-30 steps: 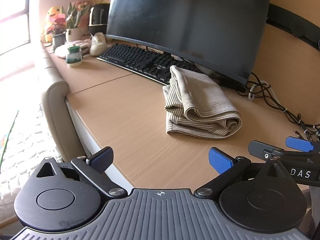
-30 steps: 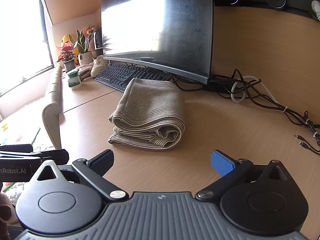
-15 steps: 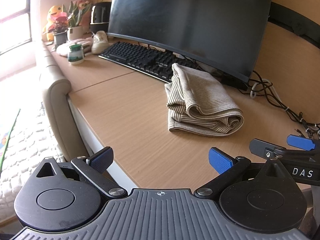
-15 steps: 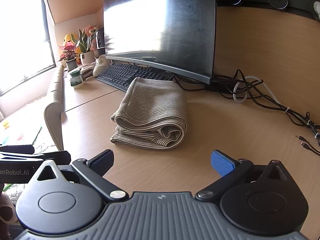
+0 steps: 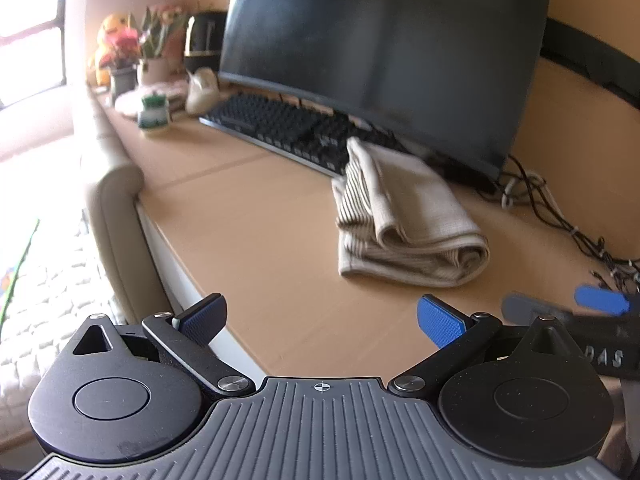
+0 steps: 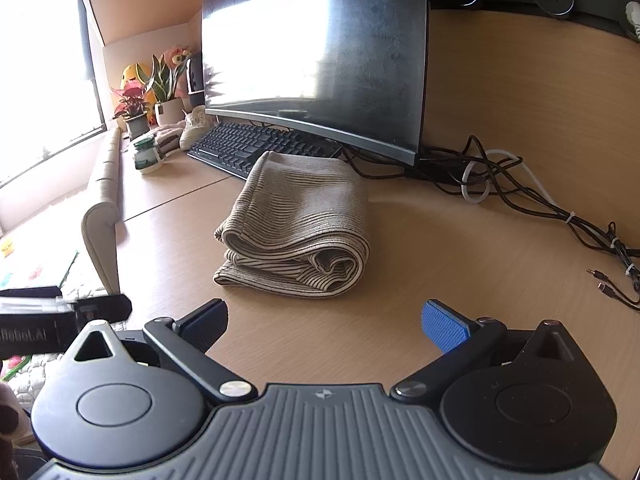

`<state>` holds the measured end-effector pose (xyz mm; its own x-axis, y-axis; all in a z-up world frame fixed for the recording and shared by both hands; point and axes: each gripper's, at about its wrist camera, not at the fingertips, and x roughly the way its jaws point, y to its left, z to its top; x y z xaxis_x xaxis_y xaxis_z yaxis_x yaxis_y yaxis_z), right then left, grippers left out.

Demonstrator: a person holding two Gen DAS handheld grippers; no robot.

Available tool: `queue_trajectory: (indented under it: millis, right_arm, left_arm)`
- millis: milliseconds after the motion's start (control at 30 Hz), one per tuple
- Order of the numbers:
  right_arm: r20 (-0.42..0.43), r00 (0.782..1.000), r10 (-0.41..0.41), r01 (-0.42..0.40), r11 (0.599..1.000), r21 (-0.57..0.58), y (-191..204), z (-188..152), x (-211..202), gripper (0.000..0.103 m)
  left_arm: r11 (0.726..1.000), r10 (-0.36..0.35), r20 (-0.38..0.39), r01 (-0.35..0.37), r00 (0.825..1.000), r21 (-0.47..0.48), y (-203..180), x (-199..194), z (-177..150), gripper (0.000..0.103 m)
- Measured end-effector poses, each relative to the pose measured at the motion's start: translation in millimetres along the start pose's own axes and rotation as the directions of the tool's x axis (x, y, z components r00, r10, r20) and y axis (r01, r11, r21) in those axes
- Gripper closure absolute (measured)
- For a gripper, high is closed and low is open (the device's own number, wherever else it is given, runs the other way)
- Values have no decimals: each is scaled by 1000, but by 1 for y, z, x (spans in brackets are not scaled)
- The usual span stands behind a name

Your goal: Fold clothes

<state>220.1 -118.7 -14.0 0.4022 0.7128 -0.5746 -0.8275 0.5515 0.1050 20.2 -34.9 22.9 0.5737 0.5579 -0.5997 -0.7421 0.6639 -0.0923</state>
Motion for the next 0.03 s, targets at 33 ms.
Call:
queue_trajectory:
  millis: [33]
  right_arm:
    - [-2,1000,1,-1,1000,3,0,0,-1,0]
  left_arm:
    - [1000,-5,5,5,1000,2,1,1,3,0]
